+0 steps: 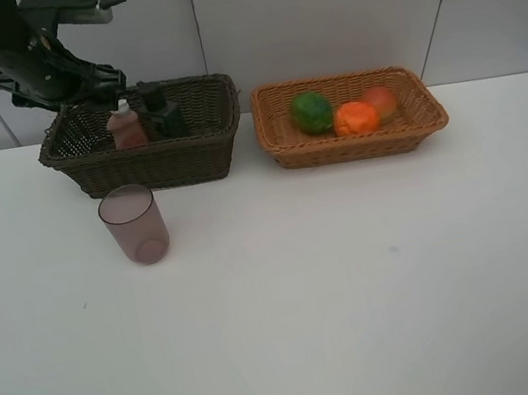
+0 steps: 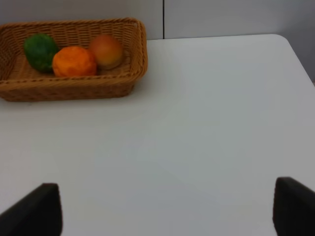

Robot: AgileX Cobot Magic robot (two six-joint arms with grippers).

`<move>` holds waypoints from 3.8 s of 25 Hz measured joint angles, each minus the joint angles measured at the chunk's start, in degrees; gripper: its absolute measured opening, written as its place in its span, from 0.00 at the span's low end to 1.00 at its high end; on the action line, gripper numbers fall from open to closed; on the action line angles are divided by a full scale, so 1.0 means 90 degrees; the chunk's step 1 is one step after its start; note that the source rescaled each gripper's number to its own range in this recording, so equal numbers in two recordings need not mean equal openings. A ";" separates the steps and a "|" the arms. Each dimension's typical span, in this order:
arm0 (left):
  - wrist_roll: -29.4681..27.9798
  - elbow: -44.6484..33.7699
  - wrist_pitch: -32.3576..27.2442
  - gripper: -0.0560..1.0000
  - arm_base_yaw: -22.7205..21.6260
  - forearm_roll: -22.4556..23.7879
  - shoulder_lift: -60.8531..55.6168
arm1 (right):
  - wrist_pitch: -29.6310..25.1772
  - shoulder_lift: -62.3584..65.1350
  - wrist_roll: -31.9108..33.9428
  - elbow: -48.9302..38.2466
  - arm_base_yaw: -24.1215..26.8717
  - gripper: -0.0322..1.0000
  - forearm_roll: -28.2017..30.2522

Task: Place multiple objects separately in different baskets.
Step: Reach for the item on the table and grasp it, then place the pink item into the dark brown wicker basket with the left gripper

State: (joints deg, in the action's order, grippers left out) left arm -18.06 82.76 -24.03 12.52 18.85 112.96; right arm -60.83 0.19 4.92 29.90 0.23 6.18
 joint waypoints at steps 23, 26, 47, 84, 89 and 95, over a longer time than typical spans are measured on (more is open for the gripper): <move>0.0323 -0.0948 -0.3582 1.00 0.1448 -0.0953 -0.1154 | 0.0000 0.0000 0.0000 0.0000 0.0000 0.87 0.0000; 0.0205 -0.1357 -0.3383 1.00 0.1361 -0.0964 -0.1315 | 0.0000 0.0000 0.0000 0.0000 0.0000 0.87 0.0000; -0.0201 -0.1944 -0.1957 1.00 0.0848 -0.0999 -0.1102 | 0.0000 0.0000 0.0000 0.0000 0.0000 0.87 0.0000; -0.0224 -0.2371 -0.0539 0.06 0.0572 -0.1441 -0.0037 | 0.0000 0.0000 0.0000 0.0000 0.0000 0.87 0.0000; -0.0224 -0.2371 -0.0534 0.06 0.0572 -0.1441 0.0005 | 0.0000 0.0000 0.0000 0.0000 0.0000 0.87 0.0000; -0.0225 -0.2365 -0.0534 0.06 0.0572 -0.1441 0.0026 | 0.0000 0.0000 0.0000 0.0000 0.0000 0.87 0.0000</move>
State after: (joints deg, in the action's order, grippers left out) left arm -20.09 61.48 -28.83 17.67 5.88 113.19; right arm -60.83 0.19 4.92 29.90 0.23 6.18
